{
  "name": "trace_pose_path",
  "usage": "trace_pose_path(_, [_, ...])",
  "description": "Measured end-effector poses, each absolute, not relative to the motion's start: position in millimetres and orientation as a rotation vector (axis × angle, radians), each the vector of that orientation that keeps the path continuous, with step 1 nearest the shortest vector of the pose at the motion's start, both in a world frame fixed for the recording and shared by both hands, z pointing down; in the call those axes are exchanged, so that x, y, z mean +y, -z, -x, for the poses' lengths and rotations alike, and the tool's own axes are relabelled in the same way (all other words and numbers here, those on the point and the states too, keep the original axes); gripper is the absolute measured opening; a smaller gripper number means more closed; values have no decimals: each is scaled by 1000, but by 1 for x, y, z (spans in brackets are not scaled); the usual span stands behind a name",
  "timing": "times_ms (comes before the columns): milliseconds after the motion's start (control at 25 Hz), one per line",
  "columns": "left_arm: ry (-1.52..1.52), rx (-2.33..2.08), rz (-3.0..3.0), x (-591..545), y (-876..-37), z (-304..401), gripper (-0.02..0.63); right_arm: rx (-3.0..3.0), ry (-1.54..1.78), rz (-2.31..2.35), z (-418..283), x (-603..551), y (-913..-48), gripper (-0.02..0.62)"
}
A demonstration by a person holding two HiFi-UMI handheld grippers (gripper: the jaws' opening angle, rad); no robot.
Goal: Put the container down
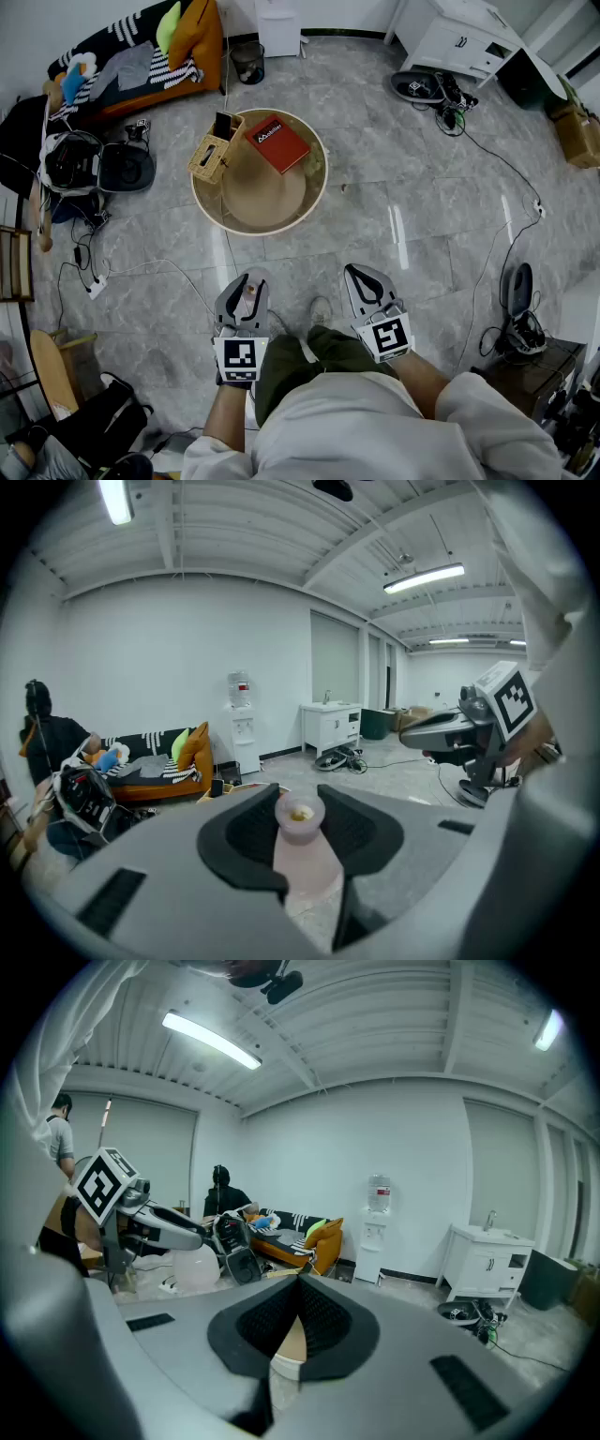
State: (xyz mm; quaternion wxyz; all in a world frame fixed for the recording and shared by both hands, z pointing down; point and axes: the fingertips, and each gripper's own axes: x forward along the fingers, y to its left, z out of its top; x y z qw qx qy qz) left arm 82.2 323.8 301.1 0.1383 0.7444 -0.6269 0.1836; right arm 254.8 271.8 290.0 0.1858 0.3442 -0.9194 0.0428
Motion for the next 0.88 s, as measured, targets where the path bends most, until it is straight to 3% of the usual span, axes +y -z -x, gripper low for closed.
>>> trace_pose_path(880, [-516, -1861, -2154, 309, -289, -86, 127, -2695, -35, -896, -261, 257, -281, 23])
